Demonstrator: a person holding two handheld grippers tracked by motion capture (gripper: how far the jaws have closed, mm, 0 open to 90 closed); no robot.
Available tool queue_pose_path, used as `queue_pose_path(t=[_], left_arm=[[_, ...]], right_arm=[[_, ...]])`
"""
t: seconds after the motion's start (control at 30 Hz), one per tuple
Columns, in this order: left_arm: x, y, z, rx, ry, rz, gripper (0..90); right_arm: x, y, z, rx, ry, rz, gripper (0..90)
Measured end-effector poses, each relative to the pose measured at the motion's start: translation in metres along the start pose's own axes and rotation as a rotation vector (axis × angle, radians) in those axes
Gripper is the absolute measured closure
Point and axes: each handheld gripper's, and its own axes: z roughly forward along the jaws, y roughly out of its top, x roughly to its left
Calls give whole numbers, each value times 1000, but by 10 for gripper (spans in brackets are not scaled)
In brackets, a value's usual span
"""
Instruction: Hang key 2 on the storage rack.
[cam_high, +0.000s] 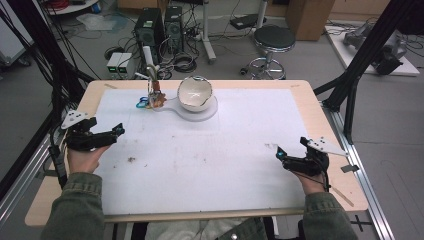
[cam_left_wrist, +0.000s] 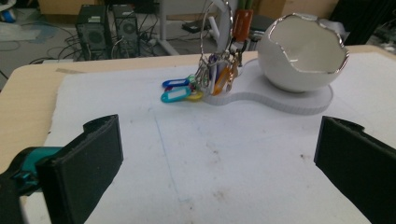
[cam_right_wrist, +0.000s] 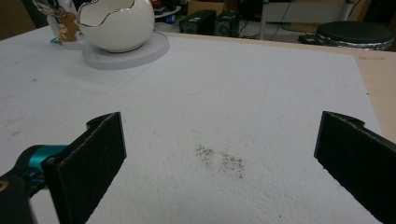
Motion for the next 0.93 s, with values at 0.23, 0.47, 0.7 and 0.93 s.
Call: queue_pose_path(t=[0.23, 0.47, 0.7, 0.93], left_arm=[[3, -17, -6, -14, 11, 7, 16], [8, -39, -14, -51, 53, -14, 16], [11, -50, -14, 2, 68, -31, 17], [12, -51, -14, -8, 71, -37, 16]], right_arm=[[-1, -1, -1, -2, -5, 2, 13], [0, 0, -1, -4, -2, 1, 13], [1, 1, 2, 0, 10, -14, 13], [2, 1, 5, 9, 20, -27, 13]])
